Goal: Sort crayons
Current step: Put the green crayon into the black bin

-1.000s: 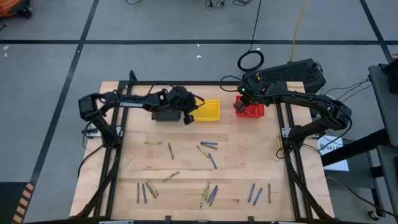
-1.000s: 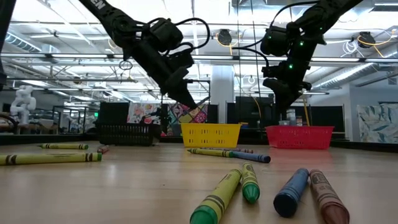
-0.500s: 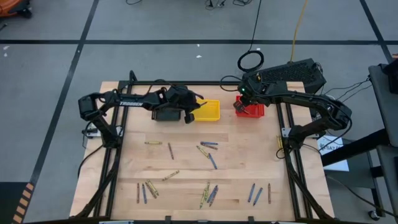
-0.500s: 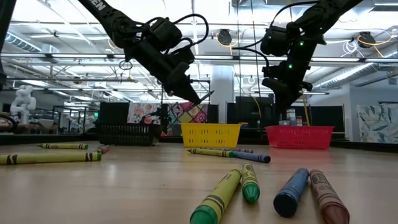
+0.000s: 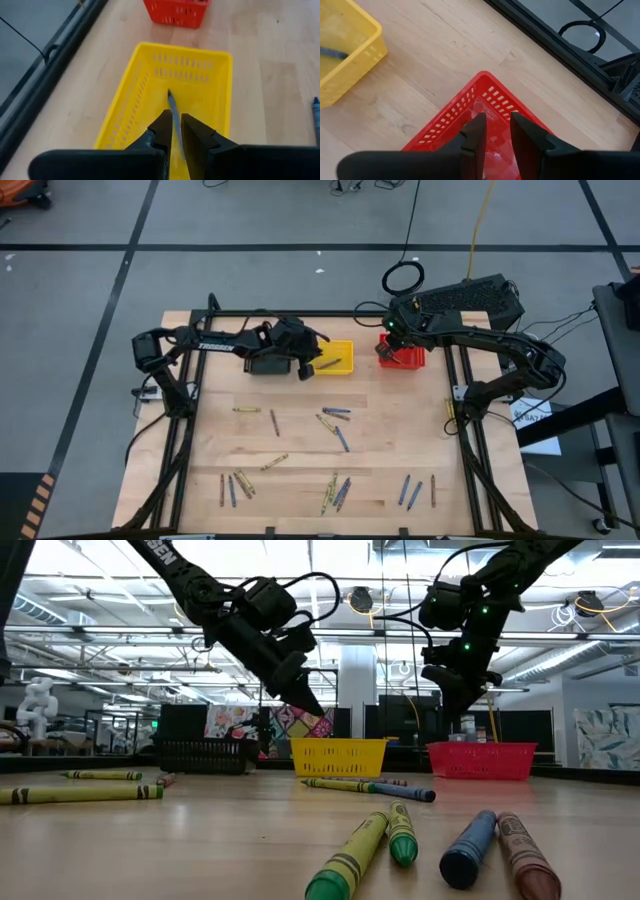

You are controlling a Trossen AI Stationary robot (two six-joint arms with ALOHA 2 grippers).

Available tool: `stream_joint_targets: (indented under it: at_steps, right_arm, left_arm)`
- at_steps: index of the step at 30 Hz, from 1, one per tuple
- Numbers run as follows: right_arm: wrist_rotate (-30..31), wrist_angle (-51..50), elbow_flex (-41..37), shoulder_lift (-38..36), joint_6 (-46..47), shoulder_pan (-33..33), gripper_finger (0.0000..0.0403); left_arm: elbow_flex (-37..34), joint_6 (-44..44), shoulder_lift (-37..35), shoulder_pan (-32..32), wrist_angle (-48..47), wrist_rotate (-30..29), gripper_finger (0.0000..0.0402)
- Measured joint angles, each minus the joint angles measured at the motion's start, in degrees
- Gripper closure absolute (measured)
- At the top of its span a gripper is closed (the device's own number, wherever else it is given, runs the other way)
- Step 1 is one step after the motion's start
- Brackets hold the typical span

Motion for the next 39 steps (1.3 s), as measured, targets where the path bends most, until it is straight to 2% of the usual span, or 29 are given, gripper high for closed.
stream_joint_targets:
  at_steps: [9,17,22,34,39]
  right_arm:
    - [-0.02,-0.02,-0.02,0.00,-0.02,-0.01,0.0328]
    - [-0.10,-0.02,-0.02,-0.02,-1.53,0.49,0.0328]
    - [-0.71,0.01,-0.02,-0.02,-1.53,3.33,0.0328]
    - [-15.64,8.43,-0.07,-0.15,1.65,13.86,0.0328]
    - [-28.56,12.10,-0.07,-0.15,1.77,16.07,0.0328]
  left_arm:
    - [-0.01,0.12,-0.46,0.00,-2.51,-1.85,0.0358]
    - [-0.01,1.86,-7.96,-1.47,-18.99,-4.70,0.0358]
    - [-0.01,1.47,-14.12,-3.74,-28.53,-5.73,0.0358]
    - [-0.01,-3.19,-21.18,-11.15,-44.75,-5.94,0.0358]
    - [-0.01,-6.08,-21.87,-14.21,-47.83,-5.94,0.0358]
